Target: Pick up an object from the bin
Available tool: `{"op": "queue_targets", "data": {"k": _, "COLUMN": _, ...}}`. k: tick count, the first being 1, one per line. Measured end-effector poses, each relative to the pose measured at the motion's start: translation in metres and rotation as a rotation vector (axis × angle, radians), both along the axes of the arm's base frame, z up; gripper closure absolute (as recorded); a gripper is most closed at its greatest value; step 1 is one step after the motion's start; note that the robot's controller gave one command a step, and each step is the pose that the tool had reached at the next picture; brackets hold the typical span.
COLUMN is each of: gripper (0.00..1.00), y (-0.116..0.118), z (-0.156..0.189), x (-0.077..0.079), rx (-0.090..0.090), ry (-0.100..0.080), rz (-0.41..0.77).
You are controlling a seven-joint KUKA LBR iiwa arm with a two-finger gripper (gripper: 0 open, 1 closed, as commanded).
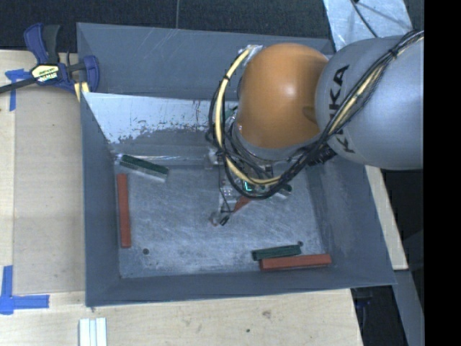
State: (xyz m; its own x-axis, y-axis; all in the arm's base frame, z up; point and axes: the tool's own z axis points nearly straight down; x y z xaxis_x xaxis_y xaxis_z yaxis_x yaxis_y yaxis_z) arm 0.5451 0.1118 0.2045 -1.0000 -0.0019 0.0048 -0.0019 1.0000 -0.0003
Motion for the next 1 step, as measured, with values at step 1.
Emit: {"op": "queue_targets", "data": {"k": 1, "gripper": 0.00, "y": -0.0831, "z": -0.1382, "x": 0.0074, "rx": -0.002, "ry": -0.002, "rz": 0.003}}
